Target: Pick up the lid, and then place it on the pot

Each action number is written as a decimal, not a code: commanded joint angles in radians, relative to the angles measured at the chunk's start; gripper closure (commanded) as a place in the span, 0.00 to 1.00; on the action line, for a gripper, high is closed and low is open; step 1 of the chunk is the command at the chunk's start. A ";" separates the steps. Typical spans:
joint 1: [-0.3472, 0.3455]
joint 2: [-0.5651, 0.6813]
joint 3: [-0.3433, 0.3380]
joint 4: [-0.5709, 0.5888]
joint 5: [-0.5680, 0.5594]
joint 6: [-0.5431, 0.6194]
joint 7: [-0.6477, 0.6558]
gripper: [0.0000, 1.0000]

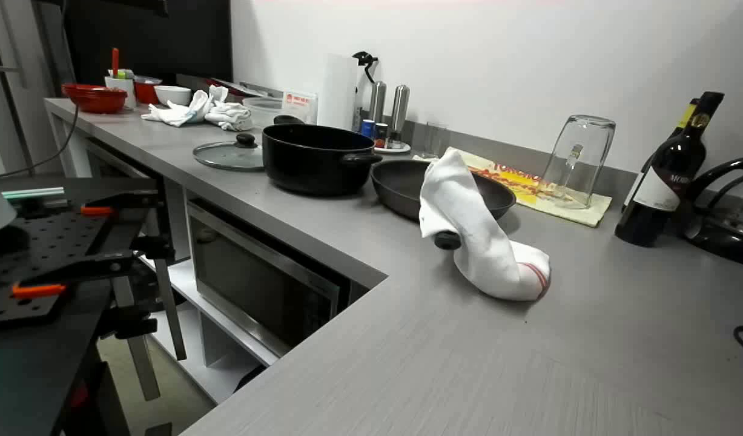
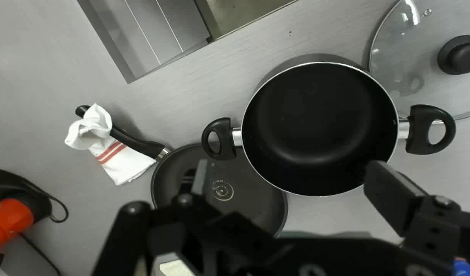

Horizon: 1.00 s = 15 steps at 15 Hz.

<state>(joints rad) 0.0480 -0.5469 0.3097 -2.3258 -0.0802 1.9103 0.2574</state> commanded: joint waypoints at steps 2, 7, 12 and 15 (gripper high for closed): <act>0.029 0.006 -0.023 0.003 -0.015 -0.003 0.013 0.00; 0.029 0.006 -0.023 0.003 -0.015 -0.003 0.013 0.00; 0.032 0.020 -0.027 0.001 -0.019 0.007 0.003 0.00; 0.052 0.059 -0.032 -0.009 -0.018 0.035 -0.033 0.00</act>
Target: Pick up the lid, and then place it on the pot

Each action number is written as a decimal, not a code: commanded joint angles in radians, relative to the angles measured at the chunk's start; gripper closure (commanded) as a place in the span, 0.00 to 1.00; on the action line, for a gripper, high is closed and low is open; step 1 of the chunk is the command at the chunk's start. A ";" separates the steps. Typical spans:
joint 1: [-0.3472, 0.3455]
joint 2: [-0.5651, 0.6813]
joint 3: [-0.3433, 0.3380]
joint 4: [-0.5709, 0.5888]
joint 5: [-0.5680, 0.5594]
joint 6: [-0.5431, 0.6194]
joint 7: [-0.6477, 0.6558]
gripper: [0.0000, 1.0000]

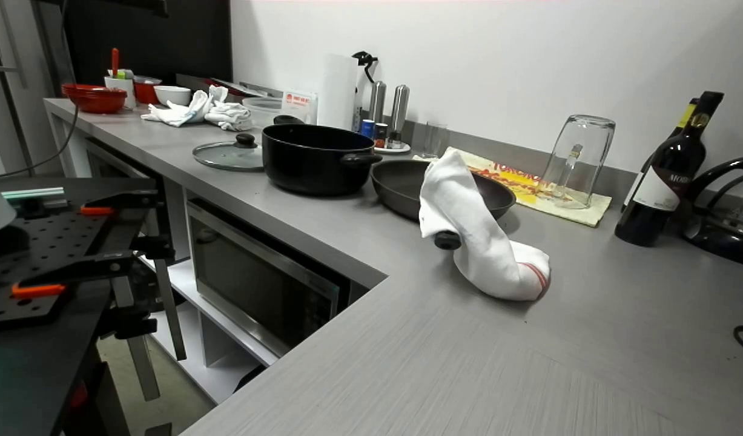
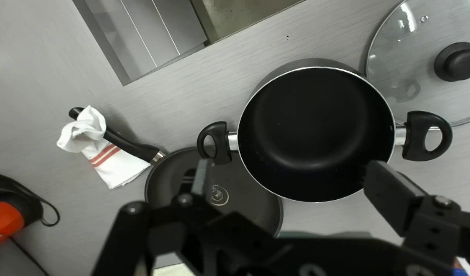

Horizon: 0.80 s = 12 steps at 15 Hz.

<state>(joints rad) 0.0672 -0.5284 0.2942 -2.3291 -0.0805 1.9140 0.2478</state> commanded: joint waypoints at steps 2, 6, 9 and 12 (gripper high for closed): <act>0.050 0.079 -0.012 -0.013 -0.019 0.056 -0.046 0.00; 0.096 0.168 -0.008 -0.023 -0.010 0.128 -0.104 0.00; 0.133 0.240 -0.006 -0.030 0.003 0.199 -0.150 0.00; 0.169 0.300 -0.001 -0.042 0.023 0.276 -0.187 0.00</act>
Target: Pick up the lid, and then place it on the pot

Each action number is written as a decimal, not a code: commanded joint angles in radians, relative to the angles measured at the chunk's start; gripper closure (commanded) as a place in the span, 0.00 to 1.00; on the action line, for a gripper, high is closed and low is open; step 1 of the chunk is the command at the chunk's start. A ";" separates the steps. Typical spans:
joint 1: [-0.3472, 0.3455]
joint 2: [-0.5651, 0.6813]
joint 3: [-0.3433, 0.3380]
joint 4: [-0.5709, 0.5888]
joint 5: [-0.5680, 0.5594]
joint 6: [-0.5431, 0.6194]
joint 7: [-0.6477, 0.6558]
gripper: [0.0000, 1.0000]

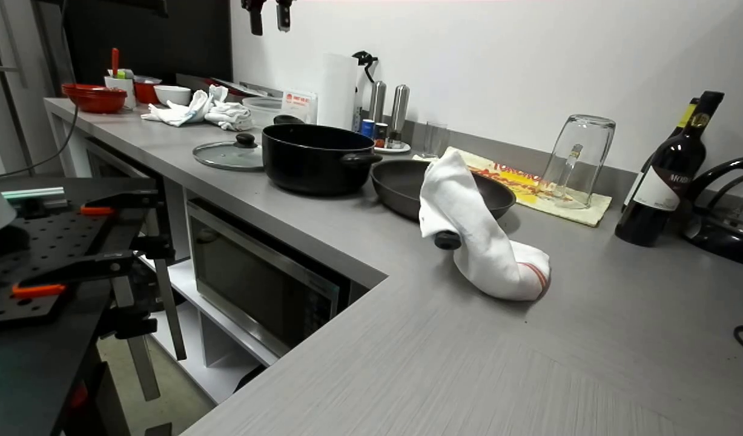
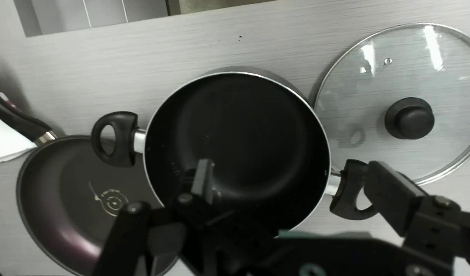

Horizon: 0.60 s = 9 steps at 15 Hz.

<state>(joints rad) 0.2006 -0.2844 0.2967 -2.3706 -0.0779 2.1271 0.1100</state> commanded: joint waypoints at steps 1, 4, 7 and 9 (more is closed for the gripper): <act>0.048 0.077 -0.001 -0.004 0.028 0.092 -0.057 0.00; 0.085 0.138 0.009 -0.008 0.056 0.156 -0.087 0.00; 0.110 0.195 0.024 -0.003 0.063 0.198 -0.109 0.00; 0.118 0.243 0.031 0.011 0.054 0.217 -0.108 0.00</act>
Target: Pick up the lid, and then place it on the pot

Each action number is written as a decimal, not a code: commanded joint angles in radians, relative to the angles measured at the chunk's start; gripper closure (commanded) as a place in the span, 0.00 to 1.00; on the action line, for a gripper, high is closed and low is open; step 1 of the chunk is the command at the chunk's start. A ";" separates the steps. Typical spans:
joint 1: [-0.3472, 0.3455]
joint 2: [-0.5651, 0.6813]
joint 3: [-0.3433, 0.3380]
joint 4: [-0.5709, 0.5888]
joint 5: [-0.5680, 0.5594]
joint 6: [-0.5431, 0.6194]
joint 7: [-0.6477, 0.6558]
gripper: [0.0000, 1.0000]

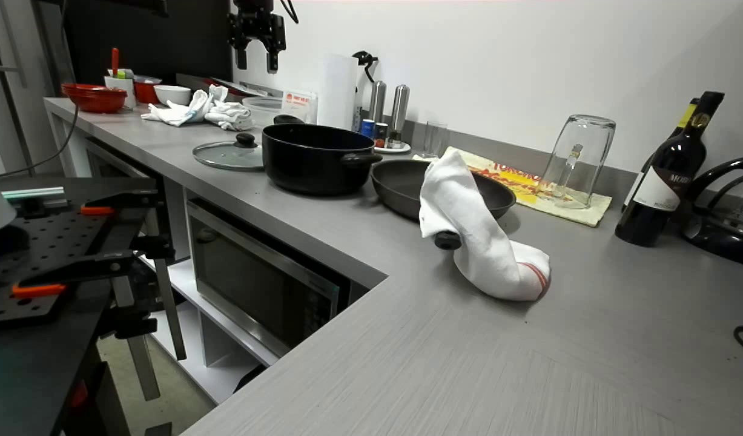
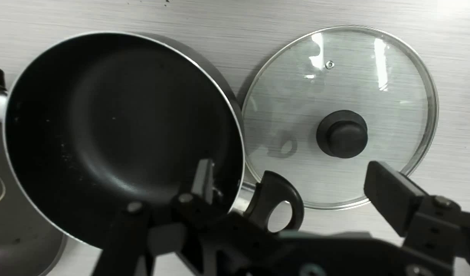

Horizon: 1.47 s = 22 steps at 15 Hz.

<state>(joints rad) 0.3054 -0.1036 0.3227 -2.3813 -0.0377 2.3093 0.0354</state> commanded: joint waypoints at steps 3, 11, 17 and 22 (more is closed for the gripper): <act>0.021 0.128 0.012 0.042 0.007 0.050 -0.031 0.00; 0.054 0.325 0.021 0.126 -0.038 0.058 0.011 0.00; 0.094 0.431 0.015 0.198 -0.060 0.050 0.016 0.00; 0.117 0.508 0.014 0.255 -0.063 0.042 0.005 0.00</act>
<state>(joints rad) 0.4007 0.3481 0.3445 -2.1818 -0.0790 2.3633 0.0320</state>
